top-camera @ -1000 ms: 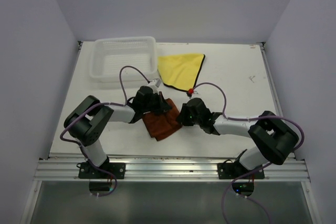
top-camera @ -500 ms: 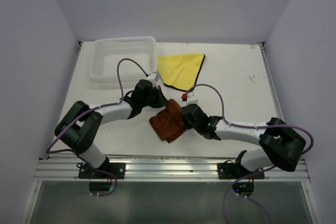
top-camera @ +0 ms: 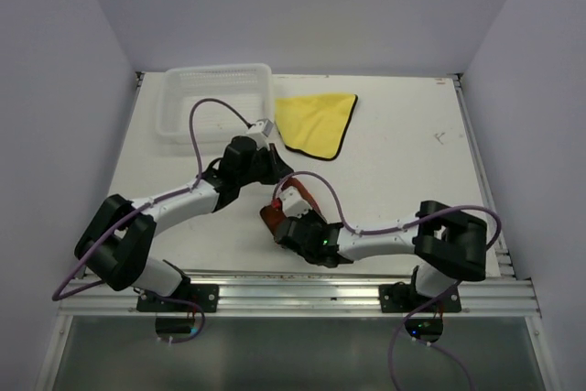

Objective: Roll the towels
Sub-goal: Roll the towel

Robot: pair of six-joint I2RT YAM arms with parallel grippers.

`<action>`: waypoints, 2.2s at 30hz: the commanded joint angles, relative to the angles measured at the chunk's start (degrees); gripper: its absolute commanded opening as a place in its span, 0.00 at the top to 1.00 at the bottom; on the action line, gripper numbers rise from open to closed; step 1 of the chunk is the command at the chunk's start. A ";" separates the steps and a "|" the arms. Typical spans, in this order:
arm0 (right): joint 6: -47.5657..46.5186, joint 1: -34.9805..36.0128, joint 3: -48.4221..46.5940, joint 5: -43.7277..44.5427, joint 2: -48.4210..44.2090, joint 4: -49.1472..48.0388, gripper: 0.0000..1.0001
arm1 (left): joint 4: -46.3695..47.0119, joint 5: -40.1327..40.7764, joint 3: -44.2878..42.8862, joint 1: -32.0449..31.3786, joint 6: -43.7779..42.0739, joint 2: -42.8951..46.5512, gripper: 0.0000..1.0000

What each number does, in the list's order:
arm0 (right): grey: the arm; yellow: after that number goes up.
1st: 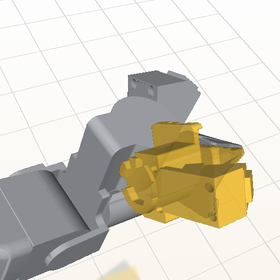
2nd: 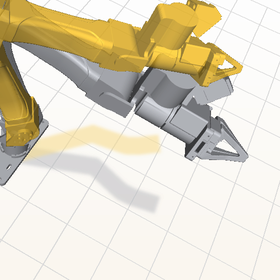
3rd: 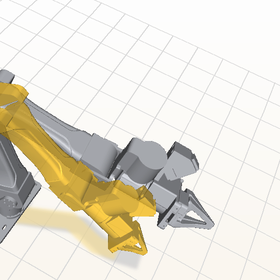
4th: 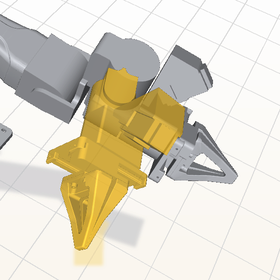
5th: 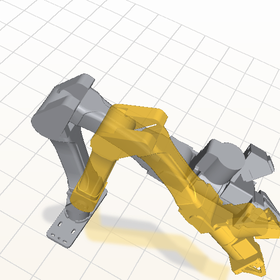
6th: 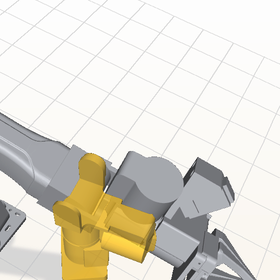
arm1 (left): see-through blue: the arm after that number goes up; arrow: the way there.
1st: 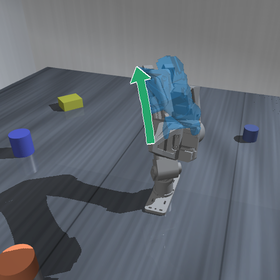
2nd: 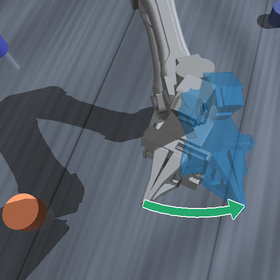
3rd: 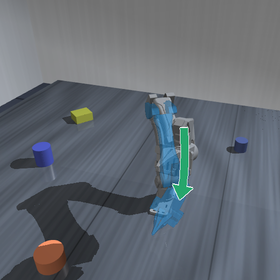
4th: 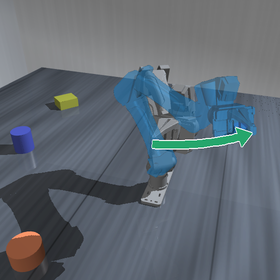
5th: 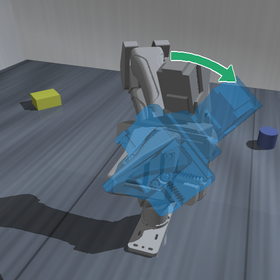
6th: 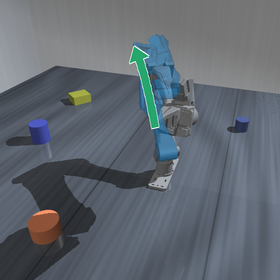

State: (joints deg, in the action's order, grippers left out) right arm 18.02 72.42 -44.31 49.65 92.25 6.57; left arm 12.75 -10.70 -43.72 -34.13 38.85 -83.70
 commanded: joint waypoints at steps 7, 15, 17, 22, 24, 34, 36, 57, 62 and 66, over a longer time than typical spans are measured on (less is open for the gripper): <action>-4.84 10.97 -12.80 15.39 14.70 10.91 1.00 | 3.68 -2.57 4.79 -0.76 2.63 1.79 0.97; -4.14 12.83 -15.71 15.92 19.81 13.38 1.00 | 4.56 -0.29 9.44 -4.01 2.90 0.47 0.97; -4.13 12.92 -15.63 15.74 19.64 13.12 1.00 | 5.09 1.03 10.76 -4.36 2.81 -0.32 0.98; -4.05 12.83 -14.49 14.78 17.80 11.54 0.92 | 7.28 3.58 14.19 -4.45 2.63 -3.92 0.99; -3.00 12.83 -13.96 14.60 15.61 10.32 0.84 | 7.90 4.01 14.54 -4.45 2.72 -5.41 1.00; 1.66 12.48 -9.74 11.35 4.26 6.35 0.58 | 8.78 6.22 15.51 -4.28 4.48 -10.08 1.00; 3.41 12.48 -8.78 11.09 0.84 6.09 0.55 | 8.61 6.48 15.51 -4.28 4.57 -9.73 1.00; 26.53 -14.05 9.16 -34.33 -20.71 -6.22 0.30 | 7.81 6.39 17.18 -4.19 4.48 -7.62 1.00; 29.52 -16.26 11.35 -40.24 -16.40 -12.18 0.27 | 7.46 6.66 17.27 -4.19 4.30 -6.65 1.00; 30.85 -16.53 12.15 -41.74 -12.37 -14.30 0.27 | 7.29 6.66 17.36 -4.19 4.30 -6.56 1.00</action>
State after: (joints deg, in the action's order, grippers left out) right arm 46.11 56.10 -32.84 11.86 77.89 -3.05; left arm 27.90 -7.94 -28.69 -38.39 44.95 -89.60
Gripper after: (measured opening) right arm 0.728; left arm 0.007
